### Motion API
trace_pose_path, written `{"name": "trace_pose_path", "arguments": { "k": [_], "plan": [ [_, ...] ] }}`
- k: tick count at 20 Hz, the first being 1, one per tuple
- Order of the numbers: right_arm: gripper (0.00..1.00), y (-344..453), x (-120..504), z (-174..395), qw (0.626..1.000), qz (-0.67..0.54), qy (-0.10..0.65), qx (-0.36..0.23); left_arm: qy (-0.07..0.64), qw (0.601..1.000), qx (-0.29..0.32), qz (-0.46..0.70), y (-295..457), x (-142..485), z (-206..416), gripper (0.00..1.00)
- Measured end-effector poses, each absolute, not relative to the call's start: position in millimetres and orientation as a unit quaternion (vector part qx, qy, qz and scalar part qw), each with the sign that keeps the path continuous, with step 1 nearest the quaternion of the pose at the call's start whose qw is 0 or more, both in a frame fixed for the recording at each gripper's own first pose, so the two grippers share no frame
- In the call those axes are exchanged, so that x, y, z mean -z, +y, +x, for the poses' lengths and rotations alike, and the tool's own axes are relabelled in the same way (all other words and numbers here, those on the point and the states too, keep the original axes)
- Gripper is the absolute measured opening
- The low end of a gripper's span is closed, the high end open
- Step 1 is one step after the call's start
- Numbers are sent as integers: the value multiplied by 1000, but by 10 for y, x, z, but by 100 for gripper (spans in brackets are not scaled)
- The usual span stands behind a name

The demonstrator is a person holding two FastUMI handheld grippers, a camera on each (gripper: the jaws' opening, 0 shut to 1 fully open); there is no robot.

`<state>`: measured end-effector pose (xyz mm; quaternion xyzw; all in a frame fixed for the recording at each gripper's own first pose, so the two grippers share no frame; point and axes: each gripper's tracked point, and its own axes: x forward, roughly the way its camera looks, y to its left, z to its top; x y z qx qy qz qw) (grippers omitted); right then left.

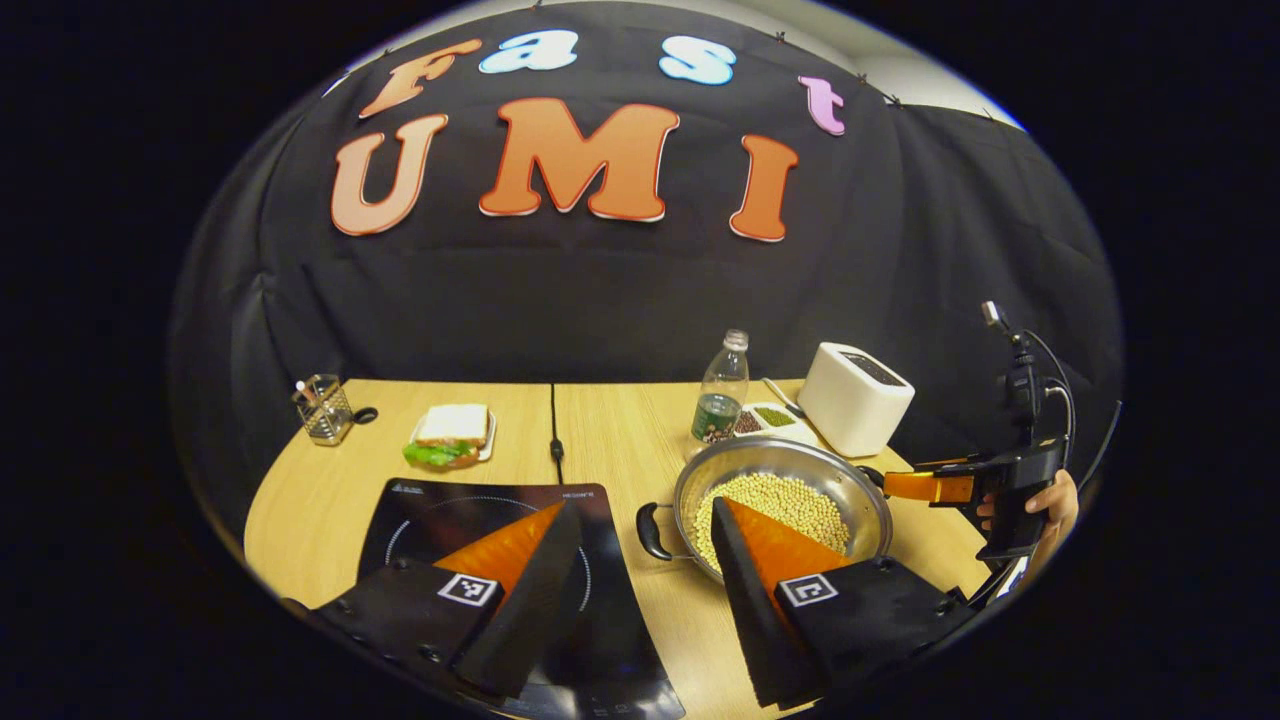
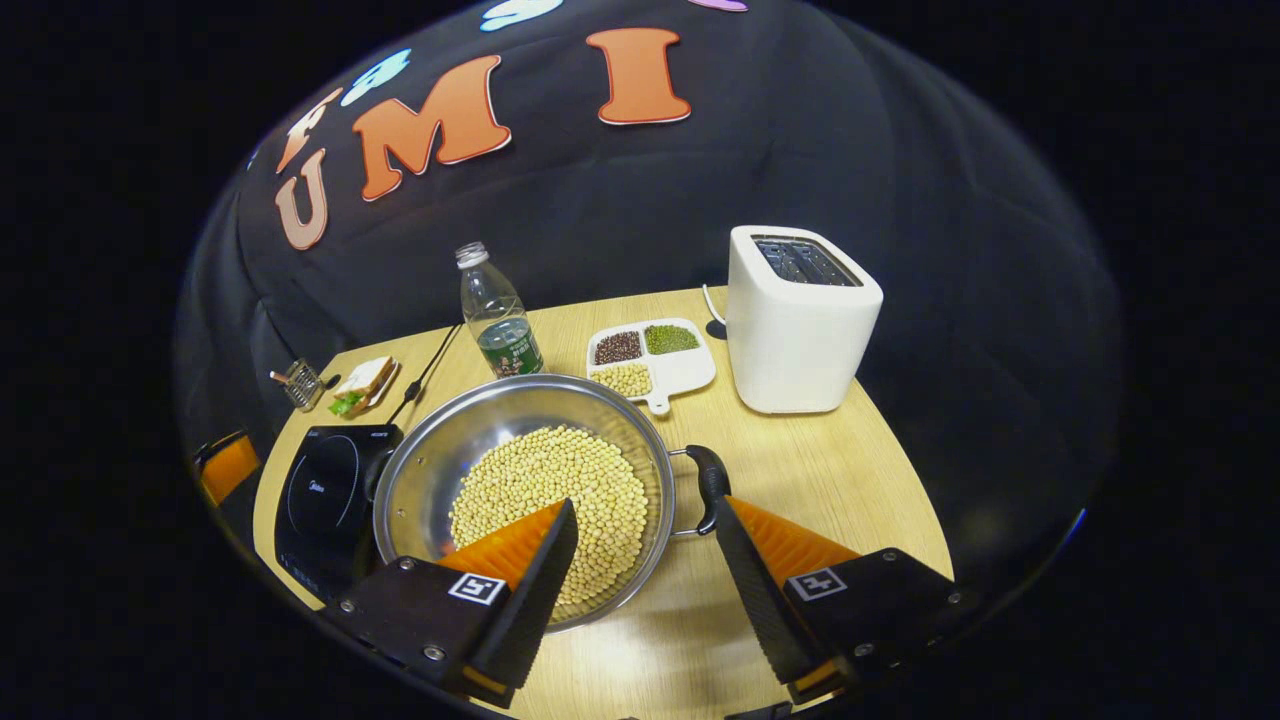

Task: First push the handle of the pot to place it horizontally, then grasp the pot with both hands and set it on the induction cooktop.

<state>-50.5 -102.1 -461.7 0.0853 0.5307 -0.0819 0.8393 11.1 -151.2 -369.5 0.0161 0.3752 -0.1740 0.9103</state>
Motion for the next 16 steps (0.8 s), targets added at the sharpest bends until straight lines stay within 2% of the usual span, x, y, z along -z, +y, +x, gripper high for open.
{"name": "trace_pose_path", "arguments": {
  "k": [4, 6, 7, 12, 13, 16],
  "plan": [
    [87, -1040, 4769, -466, 833, 86, 540, 87, 426, 888, 172, 15, -1649, 4080, 201, 87],
    [87, -1052, 4835, -444, 830, 86, 543, 89, 445, 882, 150, 41, -1600, 4291, 261, 83],
    [86, -1063, 4878, -441, 829, 82, 546, 90, 456, 877, 147, 44, -1624, 4423, 277, 83],
    [86, -1164, 5067, -472, 819, 66, 561, 102, 508, 844, 166, 32, -1913, 4828, 245, 83],
    [86, -1175, 5109, -479, 817, 65, 563, 106, 513, 843, 158, 40, -1883, 4863, 269, 75],
    [86, -1203, 5203, -495, 815, 46, 567, 109, 522, 839, 151, 35, -1877, 4988, 279, 73]
  ]
}}
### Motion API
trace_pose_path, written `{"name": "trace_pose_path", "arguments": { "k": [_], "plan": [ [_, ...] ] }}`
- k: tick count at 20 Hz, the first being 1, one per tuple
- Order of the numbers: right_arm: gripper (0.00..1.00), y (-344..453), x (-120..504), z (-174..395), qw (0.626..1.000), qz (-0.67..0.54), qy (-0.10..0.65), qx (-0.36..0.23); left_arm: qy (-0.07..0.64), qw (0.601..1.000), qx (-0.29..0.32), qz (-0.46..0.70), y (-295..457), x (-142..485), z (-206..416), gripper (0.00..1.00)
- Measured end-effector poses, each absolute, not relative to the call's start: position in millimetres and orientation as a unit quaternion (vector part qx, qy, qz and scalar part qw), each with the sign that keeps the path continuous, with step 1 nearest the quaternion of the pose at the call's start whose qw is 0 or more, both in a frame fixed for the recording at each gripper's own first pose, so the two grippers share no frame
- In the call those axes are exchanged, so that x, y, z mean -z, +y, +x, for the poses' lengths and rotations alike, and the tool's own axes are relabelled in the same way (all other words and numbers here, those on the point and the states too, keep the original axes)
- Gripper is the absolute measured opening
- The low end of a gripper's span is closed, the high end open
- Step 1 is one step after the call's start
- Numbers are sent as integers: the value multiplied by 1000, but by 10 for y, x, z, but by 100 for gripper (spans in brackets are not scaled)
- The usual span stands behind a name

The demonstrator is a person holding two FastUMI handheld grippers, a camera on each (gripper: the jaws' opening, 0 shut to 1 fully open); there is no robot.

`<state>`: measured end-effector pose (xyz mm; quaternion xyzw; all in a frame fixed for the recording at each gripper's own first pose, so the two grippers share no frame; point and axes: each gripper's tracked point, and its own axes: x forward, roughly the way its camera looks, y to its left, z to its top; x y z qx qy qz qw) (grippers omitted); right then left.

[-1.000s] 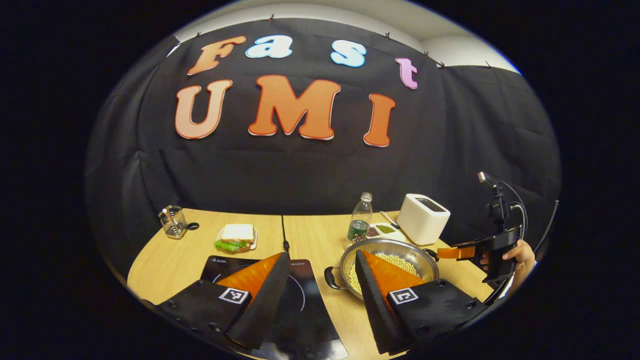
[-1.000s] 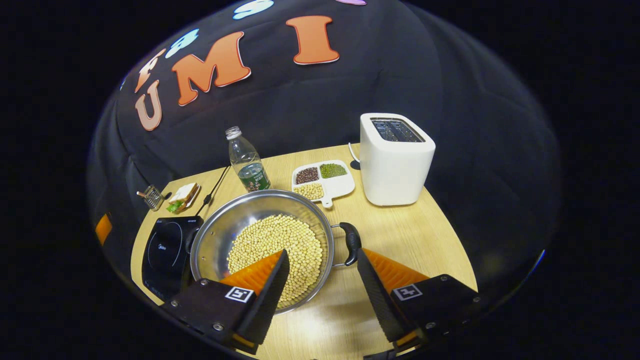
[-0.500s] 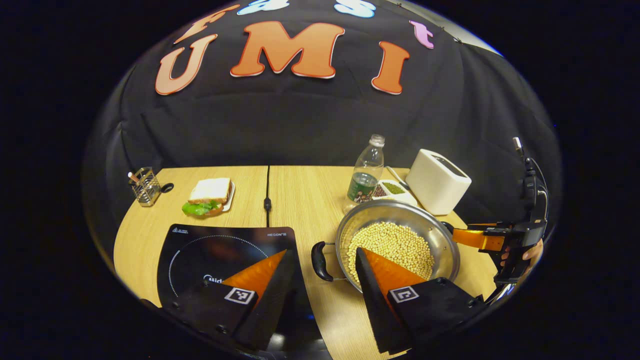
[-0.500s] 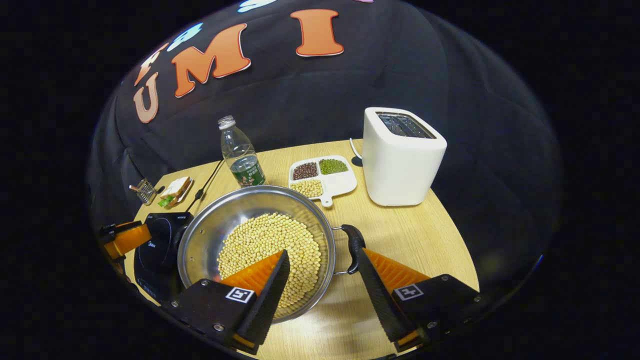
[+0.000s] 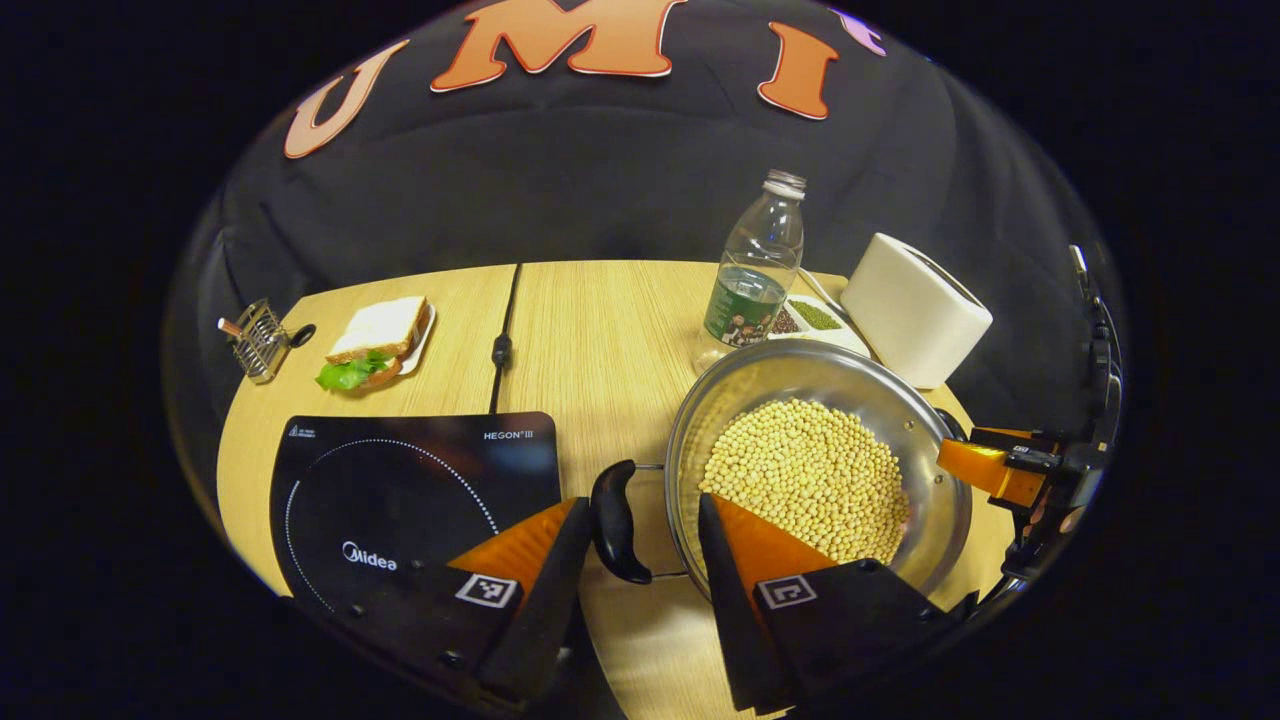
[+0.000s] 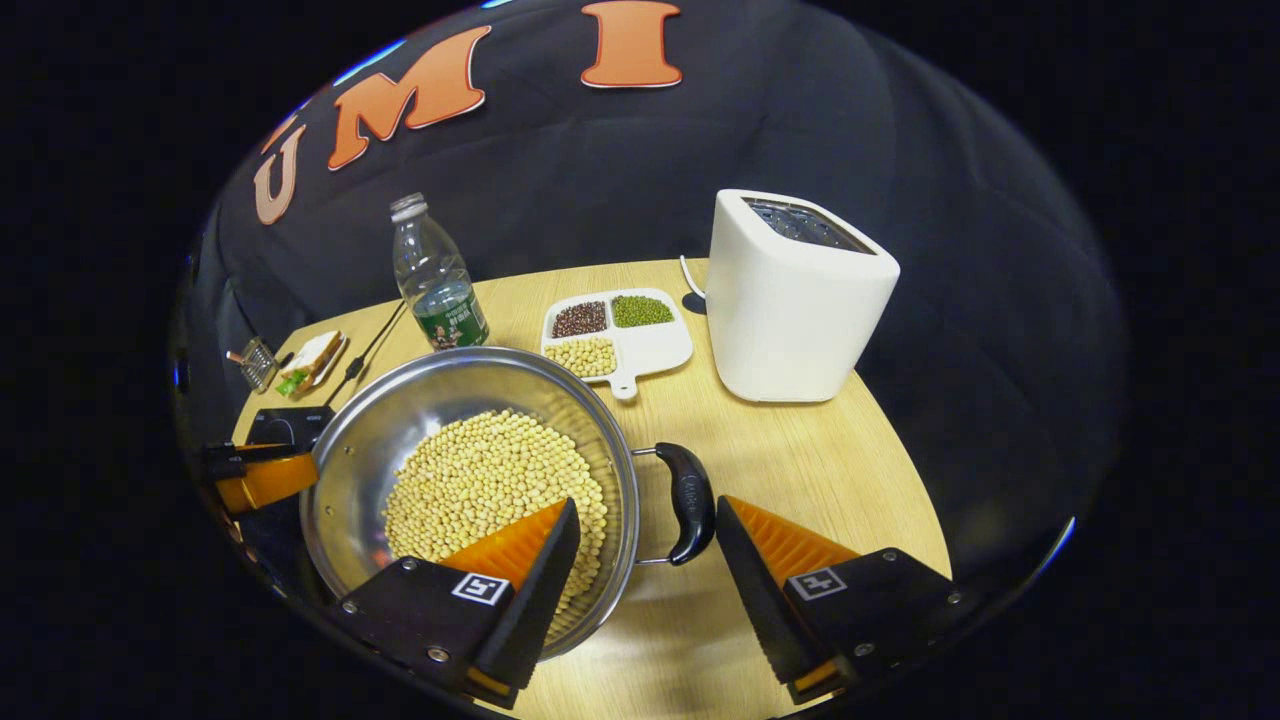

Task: First push the handle of the pot to place it horizontally, then grasp the pot with both hands and set it on the induction cooktop.

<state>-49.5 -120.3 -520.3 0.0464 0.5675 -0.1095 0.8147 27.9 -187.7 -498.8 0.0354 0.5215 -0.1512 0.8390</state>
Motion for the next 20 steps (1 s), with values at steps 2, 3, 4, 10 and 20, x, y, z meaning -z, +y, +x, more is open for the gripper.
{"name": "trace_pose_path", "arguments": {
  "k": [2, 3, 4, 10, 20],
  "plan": [
    [86, -1220, 5238, -498, 813, 44, 570, 110, 528, 835, 148, 34, -1897, 5074, 295, 75],
    [86, -1231, 5262, -493, 812, 44, 571, 111, 530, 834, 149, 33, -1906, 5124, 302, 73],
    [86, -1252, 5294, -493, 811, 40, 572, 118, 527, 836, 151, 28, -1946, 5163, 320, 73],
    [83, -1508, 5449, -543, 801, -10, 578, 152, 510, 842, 176, 9, -2197, 5295, 363, 76],
    [71, -1543, 5611, -563, 803, 40, 575, 155, 478, 861, 164, 57, -2297, 5589, 590, 72]
  ]
}}
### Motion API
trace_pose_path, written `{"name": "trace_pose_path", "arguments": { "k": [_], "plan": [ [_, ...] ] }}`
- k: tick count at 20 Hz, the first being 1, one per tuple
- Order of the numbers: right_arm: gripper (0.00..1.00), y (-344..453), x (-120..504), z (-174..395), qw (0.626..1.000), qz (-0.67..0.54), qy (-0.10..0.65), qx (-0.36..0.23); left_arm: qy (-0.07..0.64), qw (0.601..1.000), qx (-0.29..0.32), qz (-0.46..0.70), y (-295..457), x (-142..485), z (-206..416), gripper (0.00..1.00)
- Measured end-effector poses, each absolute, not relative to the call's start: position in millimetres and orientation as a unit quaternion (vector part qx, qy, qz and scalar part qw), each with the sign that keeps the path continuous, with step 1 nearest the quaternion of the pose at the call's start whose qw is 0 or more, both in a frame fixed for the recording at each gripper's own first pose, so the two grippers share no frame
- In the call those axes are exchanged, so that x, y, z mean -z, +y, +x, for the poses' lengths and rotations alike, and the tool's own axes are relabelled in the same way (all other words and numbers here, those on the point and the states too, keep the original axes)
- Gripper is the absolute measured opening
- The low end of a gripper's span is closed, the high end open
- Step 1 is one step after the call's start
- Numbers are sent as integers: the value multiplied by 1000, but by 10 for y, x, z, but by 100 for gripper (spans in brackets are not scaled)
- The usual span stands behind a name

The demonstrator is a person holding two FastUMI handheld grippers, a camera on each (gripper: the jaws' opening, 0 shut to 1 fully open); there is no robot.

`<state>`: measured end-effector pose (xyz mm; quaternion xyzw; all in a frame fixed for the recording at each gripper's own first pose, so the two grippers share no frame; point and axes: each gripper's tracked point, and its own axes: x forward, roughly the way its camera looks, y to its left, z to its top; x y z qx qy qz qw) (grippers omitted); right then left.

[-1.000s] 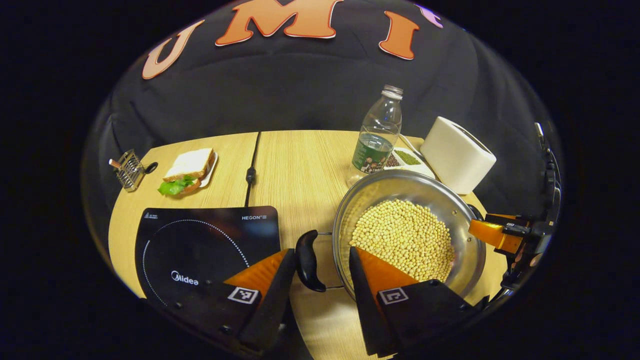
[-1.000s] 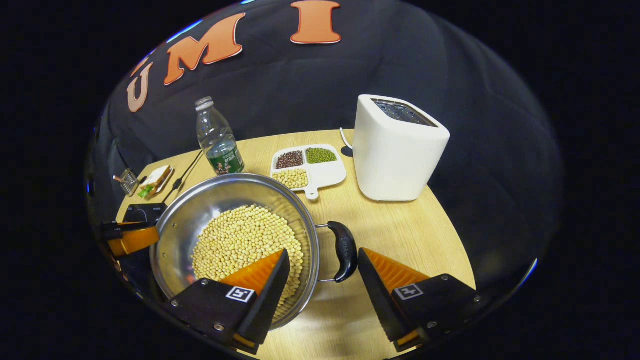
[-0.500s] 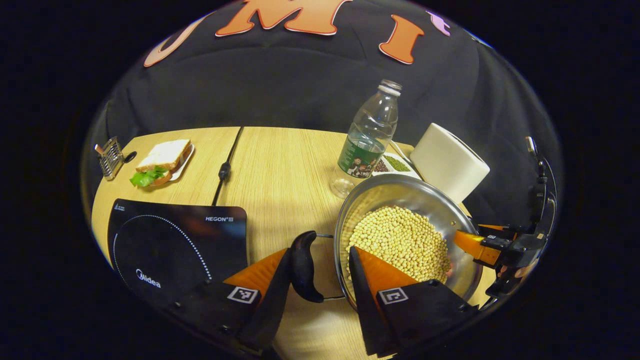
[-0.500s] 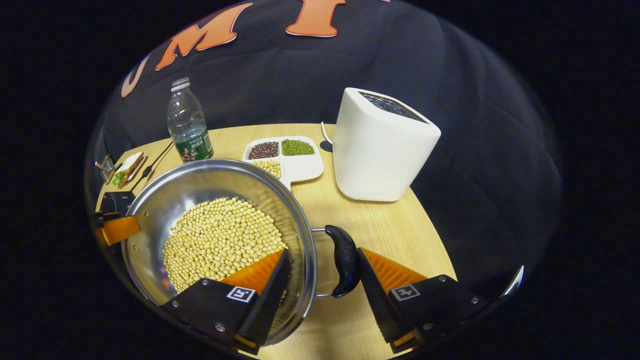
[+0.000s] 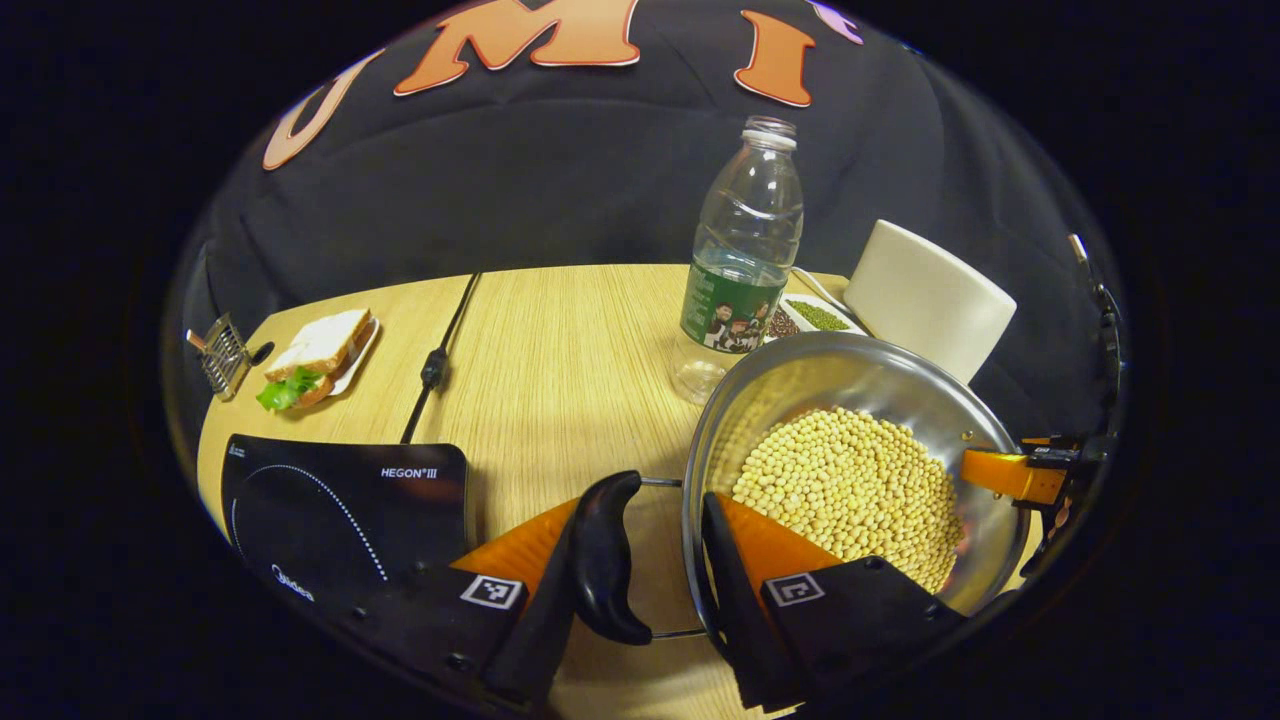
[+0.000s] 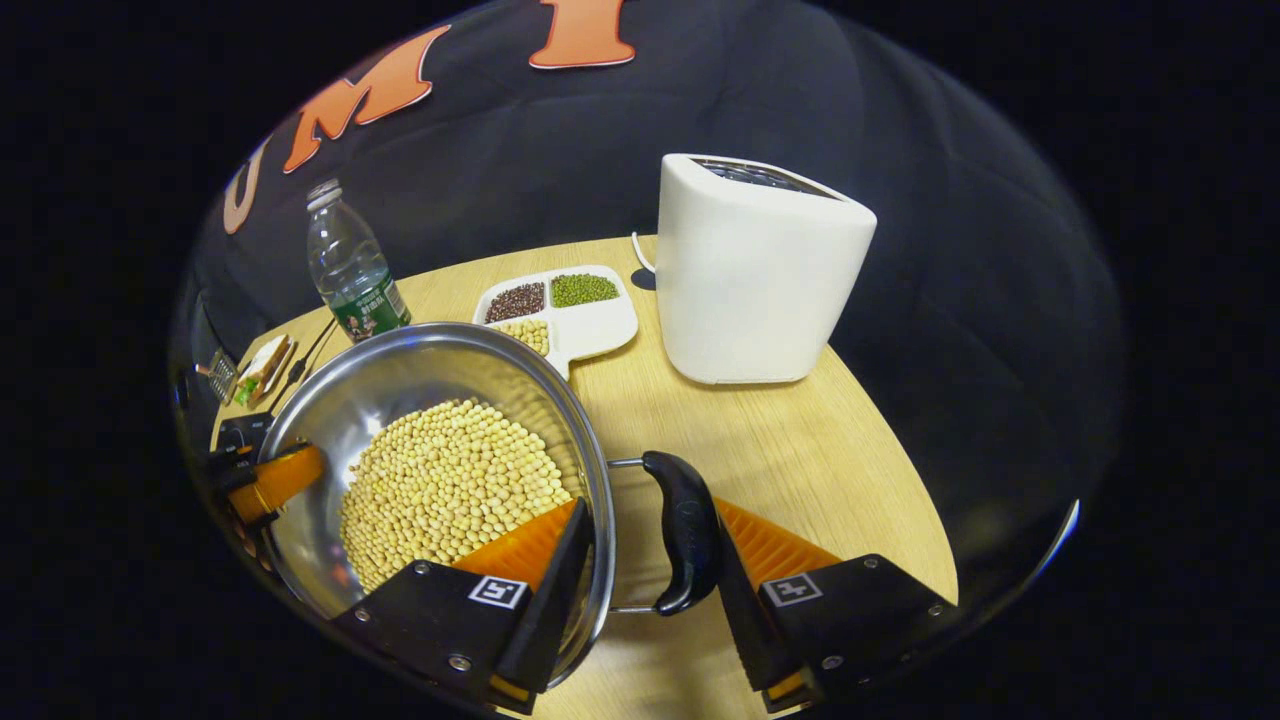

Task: First push the handle of the pot to place it horizontally, then grasp the pot with both hands and set it on the induction cooktop.

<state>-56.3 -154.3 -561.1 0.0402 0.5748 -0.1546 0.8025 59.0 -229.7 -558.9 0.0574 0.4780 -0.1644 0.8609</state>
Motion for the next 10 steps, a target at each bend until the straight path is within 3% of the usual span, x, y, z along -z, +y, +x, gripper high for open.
{"name": "trace_pose_path", "arguments": {
  "k": [1, 3, 6, 10],
  "plan": [
    [71, -1541, 5612, -557, 804, 37, 573, 155, 473, 864, 162, 60, -2315, 5593, 610, 76],
    [71, -1563, 5614, -553, 803, 40, 573, 161, 466, 867, 162, 68, -2349, 5626, 651, 72],
    [70, -1562, 5607, -569, 804, 36, 572, 160, 465, 868, 157, 70, -2377, 5680, 676, 82],
    [68, -1564, 5577, -587, 807, 26, 567, 161, 466, 868, 155, 71, -2369, 5672, 647, 81]
  ]
}}
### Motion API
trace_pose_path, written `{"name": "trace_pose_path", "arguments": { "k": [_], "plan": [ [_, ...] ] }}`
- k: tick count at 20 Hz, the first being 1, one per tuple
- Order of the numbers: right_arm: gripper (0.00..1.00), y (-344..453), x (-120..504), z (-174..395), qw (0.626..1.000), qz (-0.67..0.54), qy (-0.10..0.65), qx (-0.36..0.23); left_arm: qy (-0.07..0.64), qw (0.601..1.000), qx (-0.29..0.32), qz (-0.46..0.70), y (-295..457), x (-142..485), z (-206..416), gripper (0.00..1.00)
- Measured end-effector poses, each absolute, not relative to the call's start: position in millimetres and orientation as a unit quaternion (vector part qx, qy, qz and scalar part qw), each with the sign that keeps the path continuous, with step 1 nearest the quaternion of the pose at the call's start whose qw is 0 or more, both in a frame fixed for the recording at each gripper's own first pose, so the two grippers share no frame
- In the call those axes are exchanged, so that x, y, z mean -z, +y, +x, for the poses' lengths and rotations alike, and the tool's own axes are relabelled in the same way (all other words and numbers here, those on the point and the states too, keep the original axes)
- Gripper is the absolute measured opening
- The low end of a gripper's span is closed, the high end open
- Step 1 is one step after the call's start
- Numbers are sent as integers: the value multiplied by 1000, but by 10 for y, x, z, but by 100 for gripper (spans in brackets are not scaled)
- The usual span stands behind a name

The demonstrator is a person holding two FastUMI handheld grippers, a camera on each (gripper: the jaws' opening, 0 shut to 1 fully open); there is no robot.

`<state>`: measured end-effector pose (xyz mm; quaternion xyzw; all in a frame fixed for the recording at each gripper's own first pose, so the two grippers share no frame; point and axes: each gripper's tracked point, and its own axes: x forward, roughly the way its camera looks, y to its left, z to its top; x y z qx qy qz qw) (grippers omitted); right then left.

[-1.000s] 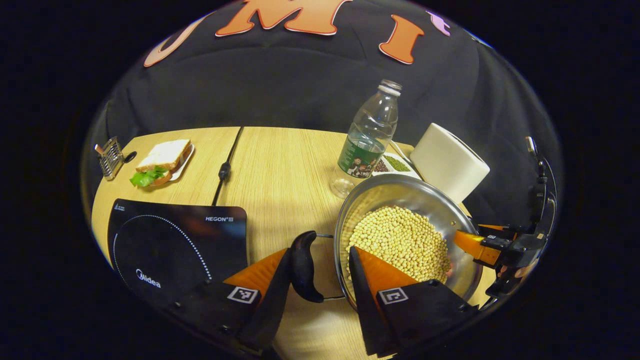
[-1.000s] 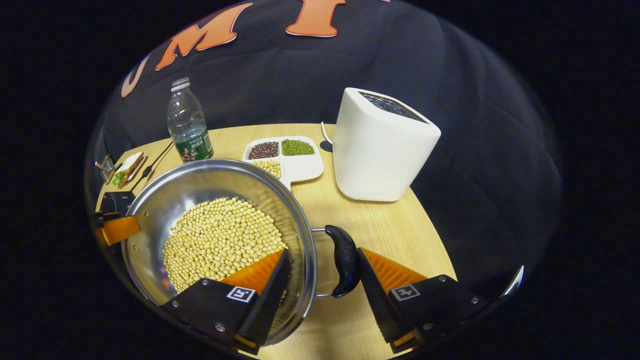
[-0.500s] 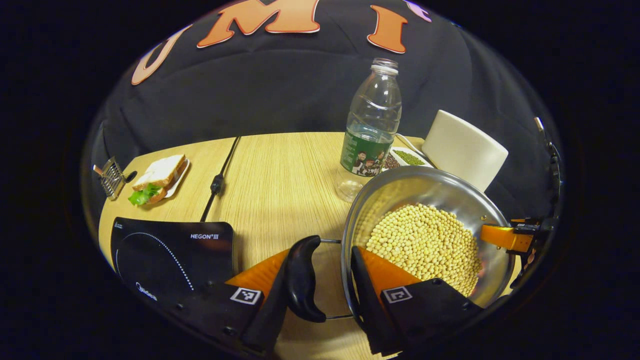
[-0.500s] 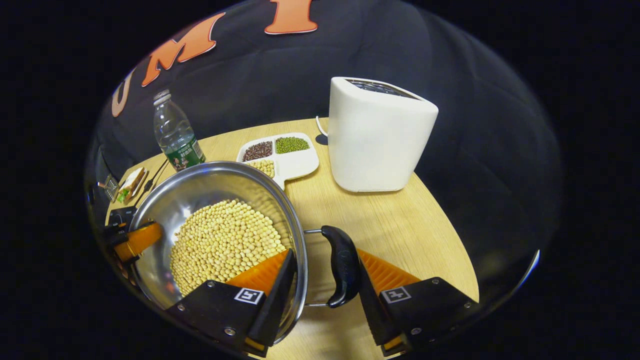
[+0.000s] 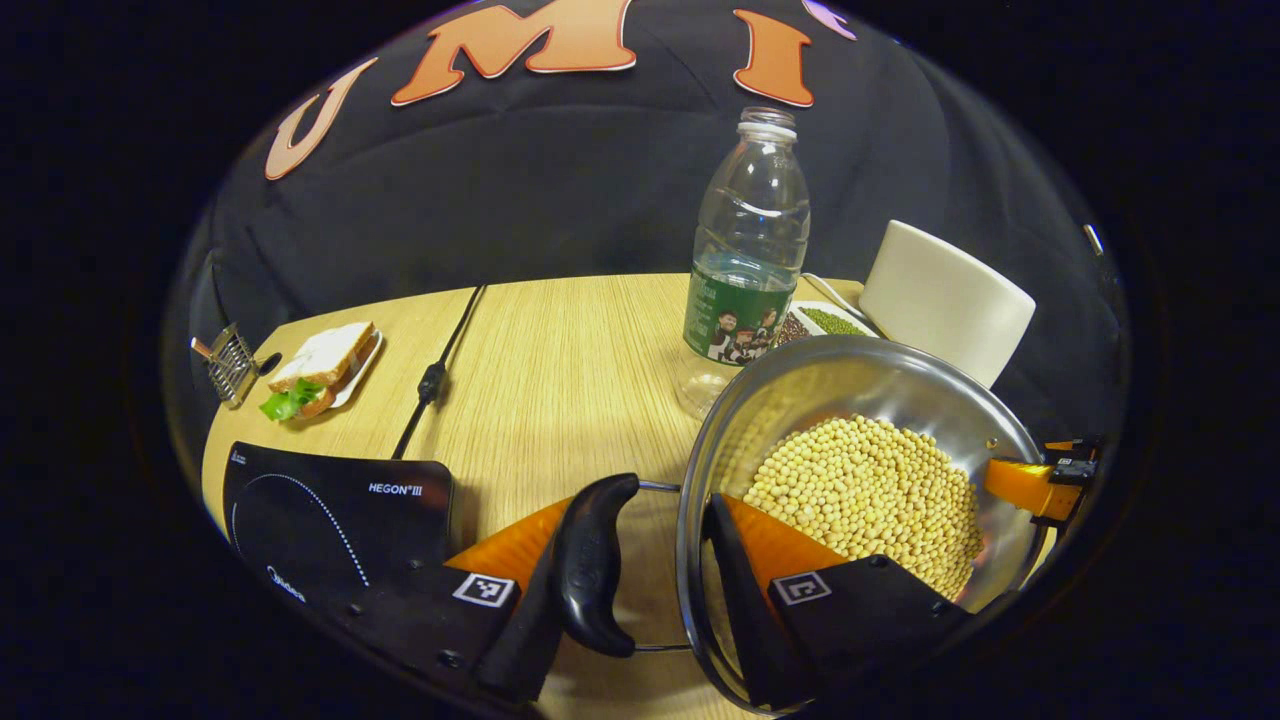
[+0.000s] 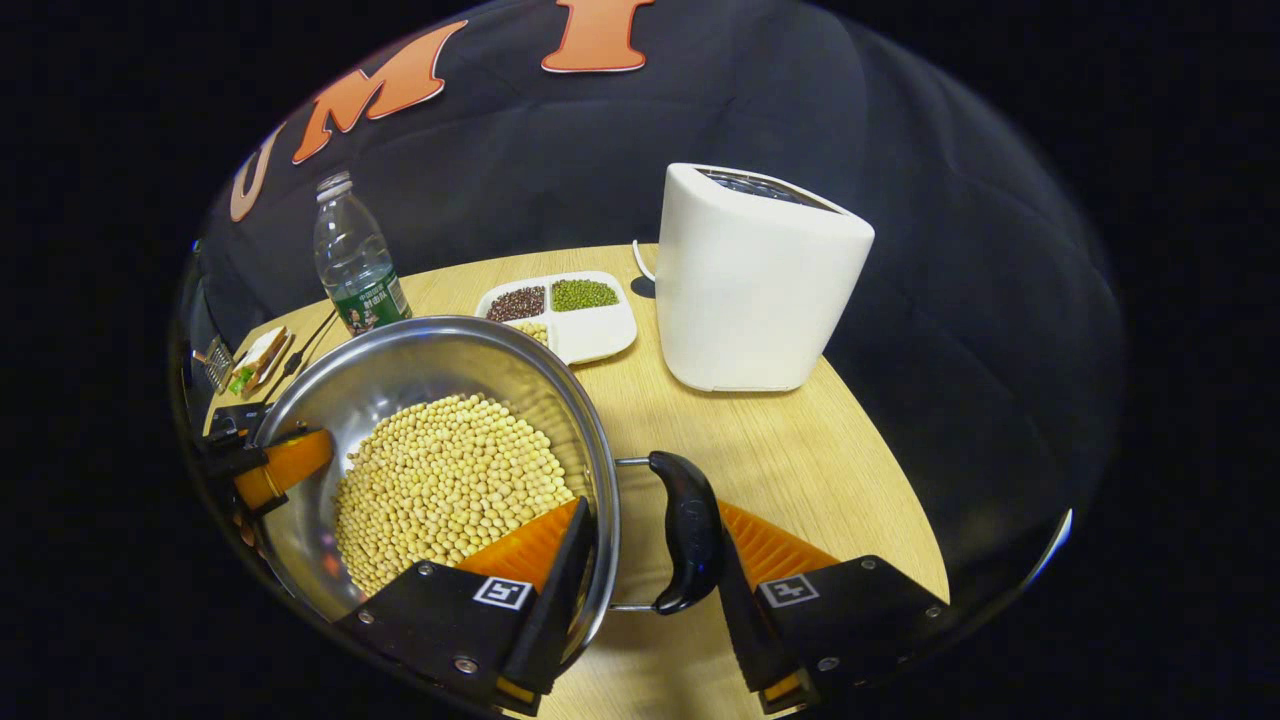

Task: First push the handle of the pot to place it horizontally, then grasp the pot with both hands and set it on the induction cooktop.

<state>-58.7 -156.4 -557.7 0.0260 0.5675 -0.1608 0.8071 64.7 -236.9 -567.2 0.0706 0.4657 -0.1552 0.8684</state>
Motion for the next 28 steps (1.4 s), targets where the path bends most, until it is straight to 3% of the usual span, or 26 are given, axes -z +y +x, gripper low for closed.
{"name": "trace_pose_path", "arguments": {
  "k": [4, 8, 9, 10, 14, 19, 20, 21, 24, 28],
  "plan": [
    [64, -1520, 5444, -620, 813, -2, 559, 161, 447, 874, 165, 98, -2354, 5555, 626, 77],
    [68, -1416, 5155, -562, 829, -2, 536, 162, 422, 886, 164, 98, -2227, 5239, 663, 77],
    [63, -1367, 5085, -547, 831, 0, 532, 161, 415, 889, 164, 99, -2181, 5140, 655, 77],
    [68, -1316, 5010, -528, 835, 2, 527, 158, 411, 892, 162, 98, -2123, 5067, 647, 76],
    [67, -1059, 4751, -487, 847, -2, 512, 143, 402, 899, 149, 92, -1854, 4758, 616, 73],
    [67, -687, 4467, -409, 860, 1, 498, 116, 383, 909, 133, 97, -1441, 4374, 567, 76],
    [63, -612, 4433, -364, 862, 0, 494, 110, 383, 910, 129, 97, -1358, 4307, 546, 76],
    [67, -516, 4385, -358, 864, 2, 492, 105, 382, 911, 124, 96, -1275, 4232, 519, 76],
    [67, -326, 4227, -306, 871, 4, 482, 92, 363, 920, 111, 101, -1043, 3986, 503, 72],
    [67, -75, 4025, -291, 881, -1, 467, 75, 356, 925, 95, 93, -773, 3801, 463, 76]
  ]
}}
